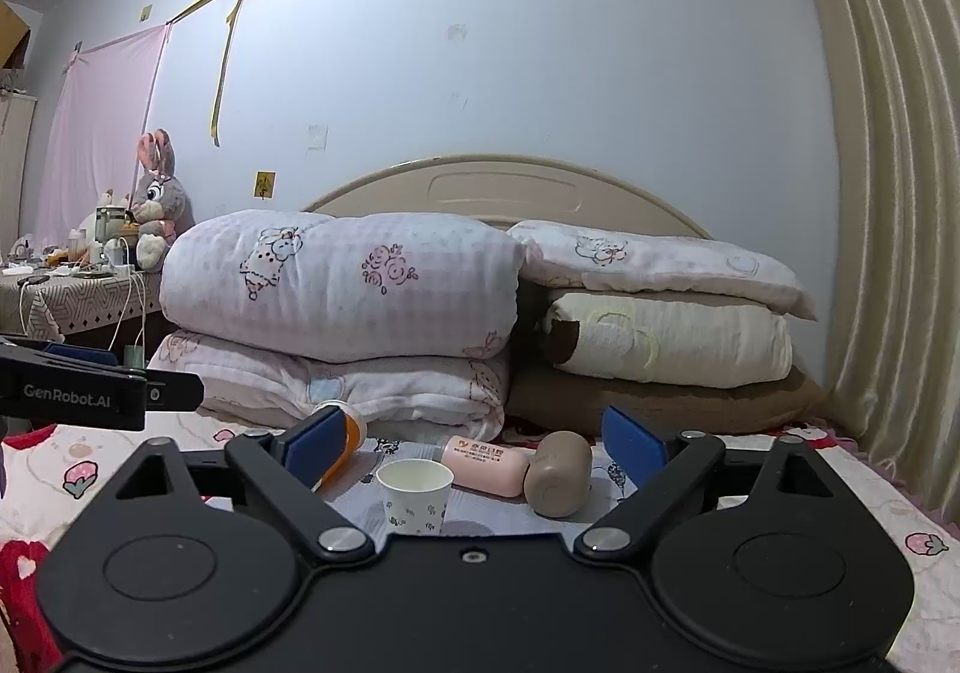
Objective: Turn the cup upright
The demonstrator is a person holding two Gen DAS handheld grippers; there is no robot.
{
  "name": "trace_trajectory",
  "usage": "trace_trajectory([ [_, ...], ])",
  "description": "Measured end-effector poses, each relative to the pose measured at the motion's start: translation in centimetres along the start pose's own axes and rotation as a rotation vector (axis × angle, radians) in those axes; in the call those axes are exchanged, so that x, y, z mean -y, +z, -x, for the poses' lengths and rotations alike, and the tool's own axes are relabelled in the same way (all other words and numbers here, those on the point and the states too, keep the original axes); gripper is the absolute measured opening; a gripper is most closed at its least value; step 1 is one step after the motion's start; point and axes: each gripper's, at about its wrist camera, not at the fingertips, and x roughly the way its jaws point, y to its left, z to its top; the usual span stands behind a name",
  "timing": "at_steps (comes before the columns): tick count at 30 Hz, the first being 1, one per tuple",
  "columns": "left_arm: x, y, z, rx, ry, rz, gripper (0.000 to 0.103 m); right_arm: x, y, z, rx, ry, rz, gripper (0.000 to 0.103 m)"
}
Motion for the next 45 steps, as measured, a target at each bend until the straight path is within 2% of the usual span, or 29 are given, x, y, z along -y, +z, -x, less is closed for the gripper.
trace_trajectory([
  [2, 0.0, -0.1, -0.1, -0.004, 0.002, 0.001, 0.096, -0.2, -0.2, -0.1, -0.004, -0.008, 0.008, 0.103],
  [6, 0.3, -0.5, -0.5, -0.026, 0.005, -0.003, 0.099, -0.7, -0.7, -0.4, -0.018, -0.050, 0.031, 0.103],
  [11, 0.1, -0.8, -0.7, -0.041, 0.004, 0.001, 0.103, -0.6, -0.8, -0.4, -0.029, -0.049, 0.012, 0.103],
  [29, 0.0, -1.3, -1.8, -0.122, 0.008, 0.014, 0.103, -0.1, -1.4, -0.9, -0.077, -0.056, -0.017, 0.103],
  [37, 0.2, -1.5, -2.3, -0.165, 0.019, 0.000, 0.103, 0.1, -1.8, -1.7, -0.132, -0.077, -0.034, 0.103],
  [45, 0.4, -1.5, -2.6, -0.194, 0.025, -0.014, 0.103, 0.2, -1.8, -1.7, -0.139, -0.080, -0.047, 0.103],
])
